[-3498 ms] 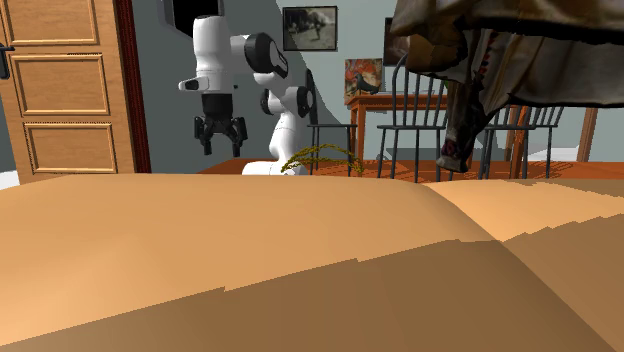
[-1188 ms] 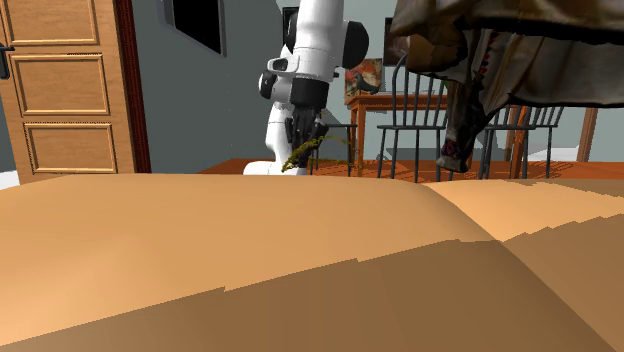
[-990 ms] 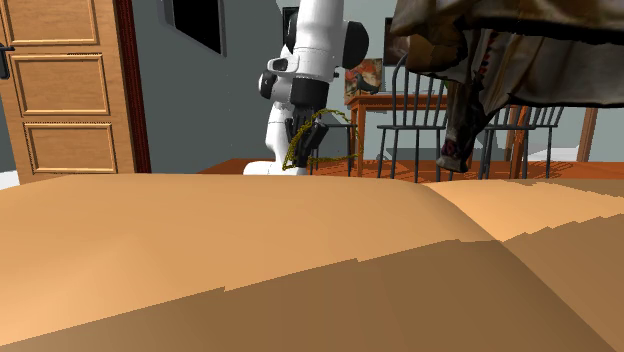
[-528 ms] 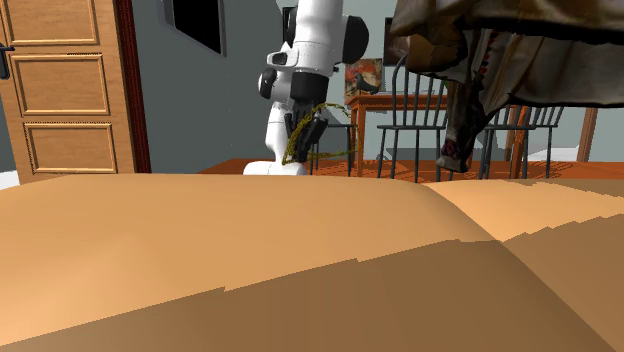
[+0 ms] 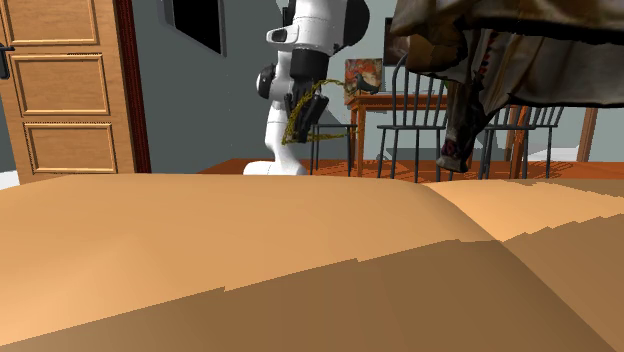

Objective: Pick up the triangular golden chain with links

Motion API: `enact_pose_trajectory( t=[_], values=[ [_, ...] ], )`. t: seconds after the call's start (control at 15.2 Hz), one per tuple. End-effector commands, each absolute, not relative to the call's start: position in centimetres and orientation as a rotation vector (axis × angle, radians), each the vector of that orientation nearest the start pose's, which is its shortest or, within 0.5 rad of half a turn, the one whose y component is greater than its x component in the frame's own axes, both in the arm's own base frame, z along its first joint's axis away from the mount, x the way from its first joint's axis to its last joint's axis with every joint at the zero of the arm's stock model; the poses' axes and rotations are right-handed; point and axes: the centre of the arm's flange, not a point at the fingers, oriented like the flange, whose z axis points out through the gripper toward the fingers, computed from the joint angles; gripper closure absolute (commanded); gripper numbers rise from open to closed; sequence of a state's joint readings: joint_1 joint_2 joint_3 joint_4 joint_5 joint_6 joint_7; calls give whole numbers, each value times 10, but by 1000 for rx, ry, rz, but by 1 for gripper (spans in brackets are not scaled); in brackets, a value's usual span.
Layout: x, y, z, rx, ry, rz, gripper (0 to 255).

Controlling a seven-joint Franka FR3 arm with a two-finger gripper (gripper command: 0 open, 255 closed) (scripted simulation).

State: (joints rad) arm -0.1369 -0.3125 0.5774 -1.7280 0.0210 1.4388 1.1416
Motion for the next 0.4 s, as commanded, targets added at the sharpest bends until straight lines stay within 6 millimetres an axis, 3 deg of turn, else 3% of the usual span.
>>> enact_pose_trajectory(
  t=[0.0,0.33],
  values=[
    [392,239,679,-3050,1154,-140,255],
    [392,239,695,-3050,1154,-140,255]
  ],
)
